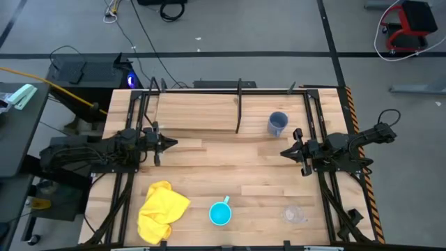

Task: Stack small to large cups/mugs on shelf

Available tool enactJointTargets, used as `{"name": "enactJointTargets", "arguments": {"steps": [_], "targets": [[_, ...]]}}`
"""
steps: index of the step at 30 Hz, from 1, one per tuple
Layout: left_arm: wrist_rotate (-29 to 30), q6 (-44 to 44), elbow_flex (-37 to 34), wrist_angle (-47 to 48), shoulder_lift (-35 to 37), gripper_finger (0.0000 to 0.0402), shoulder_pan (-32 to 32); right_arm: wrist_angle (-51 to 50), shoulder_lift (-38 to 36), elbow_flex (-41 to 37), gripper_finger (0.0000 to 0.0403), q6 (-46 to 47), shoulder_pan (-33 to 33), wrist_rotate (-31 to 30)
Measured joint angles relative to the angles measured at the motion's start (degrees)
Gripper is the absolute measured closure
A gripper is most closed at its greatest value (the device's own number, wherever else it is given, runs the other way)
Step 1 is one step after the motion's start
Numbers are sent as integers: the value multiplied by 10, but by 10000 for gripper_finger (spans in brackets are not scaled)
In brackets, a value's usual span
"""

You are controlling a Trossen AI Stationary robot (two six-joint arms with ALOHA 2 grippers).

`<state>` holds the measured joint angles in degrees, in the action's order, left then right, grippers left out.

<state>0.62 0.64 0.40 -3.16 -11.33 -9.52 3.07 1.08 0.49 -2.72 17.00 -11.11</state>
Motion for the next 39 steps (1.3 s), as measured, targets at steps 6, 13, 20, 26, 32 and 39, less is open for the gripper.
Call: {"name": "enactJointTargets", "arguments": {"steps": [6, 13, 20, 26, 32, 39], "targets": [[0, 0, 0, 0, 0, 366, 0, 0, 0, 0, 374, 0, 0, 0], [0, 0, 0, 0, 0, 372, 0, 0, 0, 0, 374, 0, 0, 0], [0, 0, 0, 0, 0, 374, 0, 0, 0, 0, 374, 0, 0, 0], [0, 0, 0, 0, 0, 366, 0, 0, 0, 0, 374, 0, 0, 0], [0, 0, 0, 0, 0, 371, 0, 0, 0, 0, 374, 0, 0, 0], [0, 0, 0, 0, 0, 378, 0, 0, 0, 0, 374, 0, 0, 0]]}}
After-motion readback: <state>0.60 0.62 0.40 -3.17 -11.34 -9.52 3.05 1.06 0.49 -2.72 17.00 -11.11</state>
